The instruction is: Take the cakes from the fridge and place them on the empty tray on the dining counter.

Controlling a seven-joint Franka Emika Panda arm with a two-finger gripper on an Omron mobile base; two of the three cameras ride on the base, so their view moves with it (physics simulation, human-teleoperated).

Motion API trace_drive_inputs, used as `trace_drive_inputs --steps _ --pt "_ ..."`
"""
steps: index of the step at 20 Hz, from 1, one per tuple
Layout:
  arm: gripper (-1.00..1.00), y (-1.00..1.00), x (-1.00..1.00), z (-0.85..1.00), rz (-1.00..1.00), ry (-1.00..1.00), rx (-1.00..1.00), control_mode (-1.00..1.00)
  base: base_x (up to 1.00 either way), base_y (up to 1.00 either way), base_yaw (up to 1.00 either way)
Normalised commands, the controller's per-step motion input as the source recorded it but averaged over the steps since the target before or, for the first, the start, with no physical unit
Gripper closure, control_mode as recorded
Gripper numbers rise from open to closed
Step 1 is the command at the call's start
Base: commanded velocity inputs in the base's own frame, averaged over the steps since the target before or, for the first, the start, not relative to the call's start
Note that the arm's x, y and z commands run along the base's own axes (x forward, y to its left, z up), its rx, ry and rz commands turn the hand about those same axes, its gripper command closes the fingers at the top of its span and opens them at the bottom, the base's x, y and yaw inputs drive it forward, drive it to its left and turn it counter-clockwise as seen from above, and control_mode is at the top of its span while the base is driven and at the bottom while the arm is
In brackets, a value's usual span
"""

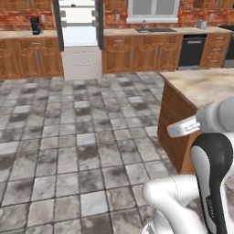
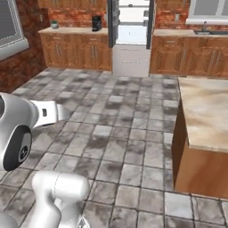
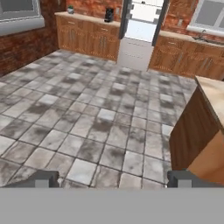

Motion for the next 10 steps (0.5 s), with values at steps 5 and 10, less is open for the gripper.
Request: trace_drive_inputs --steps 5,10 --pt "-1.00 0.00 0.00 0.00 0.00 0.00 0.00 1.00 1.00 0.71 -0.08" --pt "-1.00 0.00 0.00 0.00 0.00 0.00 0.00 1.00 1.00 0.20 -0.10"
